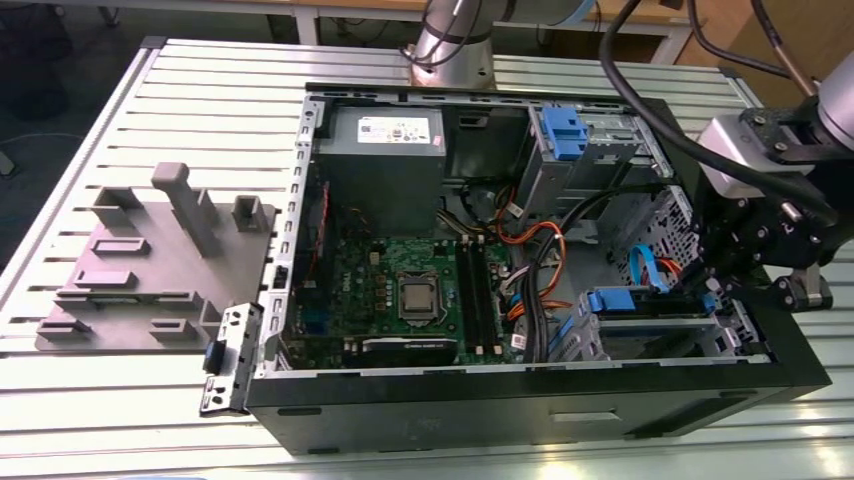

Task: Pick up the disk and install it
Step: 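Insert the second disk wire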

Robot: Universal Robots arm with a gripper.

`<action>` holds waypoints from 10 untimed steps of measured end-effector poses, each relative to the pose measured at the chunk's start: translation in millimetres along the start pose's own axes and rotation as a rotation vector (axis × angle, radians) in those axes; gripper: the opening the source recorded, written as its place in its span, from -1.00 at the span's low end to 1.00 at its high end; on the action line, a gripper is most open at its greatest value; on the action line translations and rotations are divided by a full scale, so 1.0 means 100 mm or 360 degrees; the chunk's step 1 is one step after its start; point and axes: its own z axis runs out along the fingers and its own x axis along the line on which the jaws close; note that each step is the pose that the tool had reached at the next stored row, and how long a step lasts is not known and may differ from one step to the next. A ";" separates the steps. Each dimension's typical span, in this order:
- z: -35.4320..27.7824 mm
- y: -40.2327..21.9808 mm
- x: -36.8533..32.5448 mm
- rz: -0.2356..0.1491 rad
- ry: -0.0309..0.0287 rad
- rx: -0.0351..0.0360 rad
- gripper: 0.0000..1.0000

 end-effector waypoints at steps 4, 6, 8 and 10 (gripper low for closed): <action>0.004 0.005 0.000 -0.0001 -0.00051 0.0013 -0.68; 0.008 0.014 -0.001 -0.0002 -0.00052 0.0018 -0.68; 0.010 0.027 -0.001 -0.0002 -0.00045 0.0024 -0.68; 0.015 0.041 -0.002 -0.0002 -0.00041 0.0032 -0.68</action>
